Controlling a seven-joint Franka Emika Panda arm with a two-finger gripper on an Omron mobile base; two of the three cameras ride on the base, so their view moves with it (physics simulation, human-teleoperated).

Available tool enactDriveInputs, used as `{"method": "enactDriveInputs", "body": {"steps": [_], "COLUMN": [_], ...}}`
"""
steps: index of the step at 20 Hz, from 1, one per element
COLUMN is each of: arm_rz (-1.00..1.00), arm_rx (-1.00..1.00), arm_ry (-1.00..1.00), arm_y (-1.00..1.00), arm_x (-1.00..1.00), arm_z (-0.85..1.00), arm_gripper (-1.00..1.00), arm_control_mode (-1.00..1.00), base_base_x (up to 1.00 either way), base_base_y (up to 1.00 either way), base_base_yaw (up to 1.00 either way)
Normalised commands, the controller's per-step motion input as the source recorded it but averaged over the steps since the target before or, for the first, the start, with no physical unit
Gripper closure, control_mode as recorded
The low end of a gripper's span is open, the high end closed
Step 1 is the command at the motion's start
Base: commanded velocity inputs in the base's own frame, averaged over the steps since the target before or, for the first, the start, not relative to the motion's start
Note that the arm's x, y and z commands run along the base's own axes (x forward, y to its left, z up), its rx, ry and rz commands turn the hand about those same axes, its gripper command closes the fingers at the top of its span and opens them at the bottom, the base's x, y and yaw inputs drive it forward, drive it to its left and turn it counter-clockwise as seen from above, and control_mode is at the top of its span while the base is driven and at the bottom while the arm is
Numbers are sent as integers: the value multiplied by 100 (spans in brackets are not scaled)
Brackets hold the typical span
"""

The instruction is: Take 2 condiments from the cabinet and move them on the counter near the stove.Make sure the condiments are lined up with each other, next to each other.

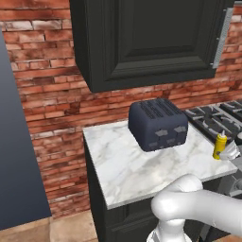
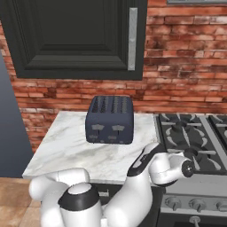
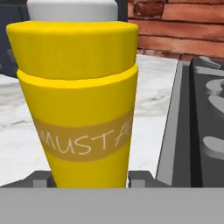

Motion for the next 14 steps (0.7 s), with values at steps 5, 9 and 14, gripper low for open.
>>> {"method": "enactDriveInputs", "body": {"steps": [5,9,14], "arm_rz": [0,0,2], "arm_rx": [0,0,-1], "arm_ry": [0,0,0], "arm_y": [-10,-2,9], "arm_x": [21,5,-11], "arm_z": [-21,-18,-33], "arm_gripper": [100,100,-100], "arm_control_mode": [-100,-100,-100], "base_base_x": [0,0,0], "base_base_y": [0,0,0], "base_base_yaw": [0,0,0]}}
